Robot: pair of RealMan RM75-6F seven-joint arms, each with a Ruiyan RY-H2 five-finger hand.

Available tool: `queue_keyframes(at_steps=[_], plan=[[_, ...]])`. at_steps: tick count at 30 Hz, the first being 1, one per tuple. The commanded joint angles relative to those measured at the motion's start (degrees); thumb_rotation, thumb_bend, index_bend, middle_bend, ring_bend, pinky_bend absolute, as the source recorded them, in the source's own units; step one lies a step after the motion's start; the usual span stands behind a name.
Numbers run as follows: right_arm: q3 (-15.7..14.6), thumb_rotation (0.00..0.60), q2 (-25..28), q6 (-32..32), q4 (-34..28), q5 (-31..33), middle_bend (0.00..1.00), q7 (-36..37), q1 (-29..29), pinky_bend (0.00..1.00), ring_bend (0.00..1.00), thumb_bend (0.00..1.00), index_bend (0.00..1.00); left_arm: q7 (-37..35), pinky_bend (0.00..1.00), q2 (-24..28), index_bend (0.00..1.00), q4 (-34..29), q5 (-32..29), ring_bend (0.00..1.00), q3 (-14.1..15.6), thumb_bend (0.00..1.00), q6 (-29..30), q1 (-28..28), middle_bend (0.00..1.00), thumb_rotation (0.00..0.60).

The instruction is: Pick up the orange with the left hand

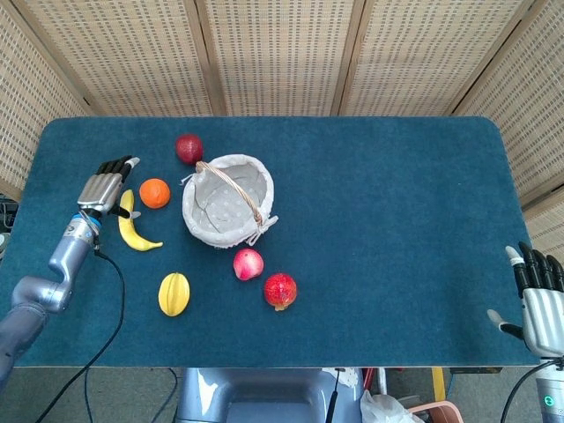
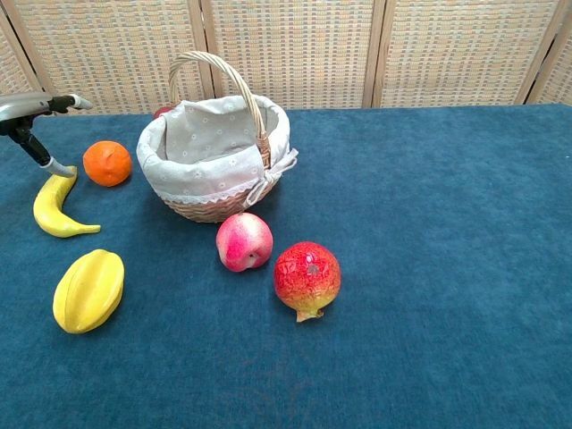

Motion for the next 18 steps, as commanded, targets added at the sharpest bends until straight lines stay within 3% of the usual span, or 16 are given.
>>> queue_keyframes(at_steps=[1, 5, 9, 12, 16, 18], plan=[[0.0, 0.600, -0.1, -0.2, 0.1, 0.1, 0.00, -0.1, 0.1, 0.00, 0.00, 0.00, 0.00, -2.9, 0.02, -3.2, 0.03, 3.9, 1.1, 0.00, 1.4, 0.00, -1.5, -2.0, 0.00, 0.600], [-0.2, 0.600, -0.2, -0.3, 0.1, 0.0, 0.00, -0.1, 0.2, 0.00, 0.00, 0.00, 0.00, -4.3, 0.13, -5.0, 0.11, 6.2, 1.3, 0.04, 1.9, 0.00, -2.9, -2.9, 0.10, 0.600], [-0.1, 0.600, -0.4, -0.4, 0.3, 0.2, 0.00, -0.3, 0.4, 0.00, 0.00, 0.00, 0.00, -4.9, 0.37, -9.1, 0.31, 11.0, 0.2, 0.24, 1.3, 0.01, -4.5, -4.5, 0.34, 0.600], [0.0, 0.600, -0.4, -0.4, 0.4, 0.5, 0.00, 0.0, 0.5, 0.00, 0.00, 0.00, 0.00, -4.4, 0.51, -10.8, 0.47, 13.5, -0.4, 0.38, 0.9, 0.08, -3.7, -4.7, 0.50, 0.600], [0.0, 0.600, -0.3, -0.5, 0.4, 0.6, 0.00, 0.3, 0.5, 0.00, 0.00, 0.00, 0.00, -5.7, 0.56, -10.3, 0.54, 14.2, -1.3, 0.44, 0.1, 0.15, -0.2, -3.7, 0.57, 0.600], [0.0, 0.600, -0.2, -0.3, 0.3, 0.4, 0.00, 0.6, 0.5, 0.00, 0.00, 0.00, 0.00, -8.8, 0.56, -7.7, 0.54, 13.0, -1.1, 0.44, -0.1, 0.15, 5.1, -2.0, 0.57, 0.600]])
